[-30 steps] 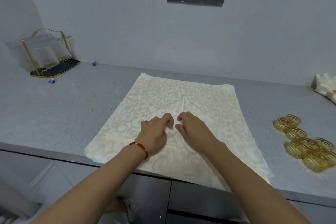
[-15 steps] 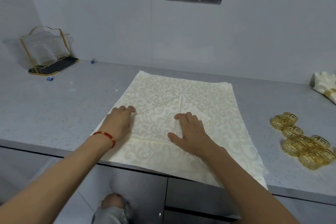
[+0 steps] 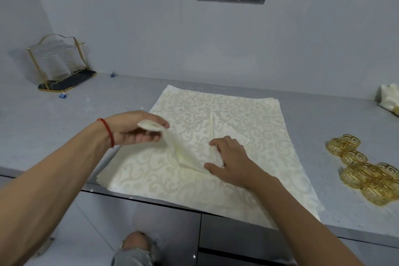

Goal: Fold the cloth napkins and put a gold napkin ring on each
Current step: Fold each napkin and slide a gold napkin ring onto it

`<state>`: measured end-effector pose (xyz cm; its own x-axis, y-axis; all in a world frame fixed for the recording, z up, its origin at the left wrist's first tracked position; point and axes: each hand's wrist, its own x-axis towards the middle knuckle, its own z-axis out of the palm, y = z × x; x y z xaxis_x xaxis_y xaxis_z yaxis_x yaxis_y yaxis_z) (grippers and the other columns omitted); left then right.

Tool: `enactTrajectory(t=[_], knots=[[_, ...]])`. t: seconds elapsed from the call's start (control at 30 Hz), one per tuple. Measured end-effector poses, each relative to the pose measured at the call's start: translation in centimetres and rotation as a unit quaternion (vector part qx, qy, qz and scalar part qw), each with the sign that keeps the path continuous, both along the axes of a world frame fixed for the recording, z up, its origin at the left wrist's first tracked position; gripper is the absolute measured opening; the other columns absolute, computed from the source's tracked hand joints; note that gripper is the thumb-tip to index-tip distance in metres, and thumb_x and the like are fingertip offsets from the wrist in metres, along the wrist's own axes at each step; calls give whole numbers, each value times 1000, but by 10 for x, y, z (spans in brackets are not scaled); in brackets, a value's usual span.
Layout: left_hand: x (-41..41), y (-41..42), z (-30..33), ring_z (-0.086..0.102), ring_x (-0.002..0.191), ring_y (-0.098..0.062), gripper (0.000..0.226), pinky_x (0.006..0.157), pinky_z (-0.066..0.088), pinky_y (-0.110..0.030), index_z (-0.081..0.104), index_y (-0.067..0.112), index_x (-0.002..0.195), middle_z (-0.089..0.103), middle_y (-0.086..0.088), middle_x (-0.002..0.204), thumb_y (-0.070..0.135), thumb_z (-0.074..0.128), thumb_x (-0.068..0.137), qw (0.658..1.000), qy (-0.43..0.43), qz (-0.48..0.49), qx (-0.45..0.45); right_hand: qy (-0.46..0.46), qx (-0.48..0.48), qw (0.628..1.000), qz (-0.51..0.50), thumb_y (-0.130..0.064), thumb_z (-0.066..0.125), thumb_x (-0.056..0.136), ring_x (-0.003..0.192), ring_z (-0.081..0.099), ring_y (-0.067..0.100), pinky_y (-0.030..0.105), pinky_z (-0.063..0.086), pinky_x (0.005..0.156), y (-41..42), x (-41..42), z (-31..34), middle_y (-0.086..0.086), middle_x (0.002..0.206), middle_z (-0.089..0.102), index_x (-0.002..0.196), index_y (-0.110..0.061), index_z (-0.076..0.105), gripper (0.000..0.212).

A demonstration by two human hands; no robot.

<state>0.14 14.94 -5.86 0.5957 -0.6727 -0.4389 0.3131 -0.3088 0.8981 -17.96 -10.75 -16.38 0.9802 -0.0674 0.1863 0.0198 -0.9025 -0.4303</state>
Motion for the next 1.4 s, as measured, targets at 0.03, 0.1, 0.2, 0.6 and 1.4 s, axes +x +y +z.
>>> enactTrajectory(t=[0.03, 0.1, 0.2, 0.6, 1.4], knots=[[-3, -10, 2, 75, 74, -24, 16, 56, 60, -24, 67, 1, 105, 73, -17, 104, 10, 64, 92, 998, 22, 36, -38, -4, -3, 1000, -1, -61, 58, 90, 116, 40, 12, 34, 31, 107, 0, 0, -1, -11, 128, 42, 144, -28, 42, 65], [-6, -31, 1, 76, 88, -31, 14, 63, 63, -29, 60, -1, 107, 74, -20, 111, 7, 50, 101, 995, 22, 71, -64, -11, -7, 1000, -4, -58, 57, 87, 112, 42, 12, 35, 33, 106, 0, 0, -2, -11, 124, 42, 142, -27, 44, 64], [-7, -65, -11, 72, 73, -26, 18, 69, 61, -33, 69, -1, 94, 76, -12, 90, 16, 63, 97, 984, -157, 77, 40, -17, -4, 1000, -10, -58, 54, 83, 109, 43, 12, 33, 35, 104, 3, 0, -3, -11, 122, 44, 138, -26, 47, 65], [-5, -150, -67, 67, 80, -26, 21, 88, 55, -43, 69, 19, 68, 68, 3, 73, 30, 67, 86, 894, -339, 199, 214, -52, -5, 999, -13, -52, 46, 88, 102, 44, 10, 30, 35, 97, 3, -2, -7, -15, 113, 45, 129, -26, 52, 49], [-101, -110, -117, 44, 111, -10, 47, 102, 29, -33, 56, 30, 117, 51, 15, 115, 50, 20, 94, 762, -616, 63, 189, 100, 146, 983, -36, -31, 41, 103, 89, 68, 19, 42, 54, 89, -16, 40, 53, -6, 92, 75, 91, -14, 75, 40]])
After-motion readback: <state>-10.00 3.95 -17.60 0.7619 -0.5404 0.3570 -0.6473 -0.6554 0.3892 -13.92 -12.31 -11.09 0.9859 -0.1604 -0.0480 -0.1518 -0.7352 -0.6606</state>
